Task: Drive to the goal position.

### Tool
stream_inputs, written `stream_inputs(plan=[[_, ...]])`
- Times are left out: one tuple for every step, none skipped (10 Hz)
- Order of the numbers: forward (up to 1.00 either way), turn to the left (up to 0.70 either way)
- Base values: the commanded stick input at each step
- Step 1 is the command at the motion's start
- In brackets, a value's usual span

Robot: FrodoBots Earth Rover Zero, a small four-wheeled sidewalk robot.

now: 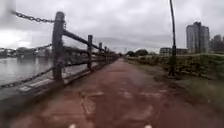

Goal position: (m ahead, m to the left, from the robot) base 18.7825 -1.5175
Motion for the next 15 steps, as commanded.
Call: stream_inputs(plan=[[0.85,0.01],[0.85,0.01],[0.85,0.01],[0.85,0.01],[0.85,0.01],[0.85,0.01],[0.85,0.01],[0.85,0.01],[0.85,0.01],[0.85,0.01],[0.85,0.01],[0.85,0.01],[0.85,0.01],[0.85,0.01],[0.85,0.01]])
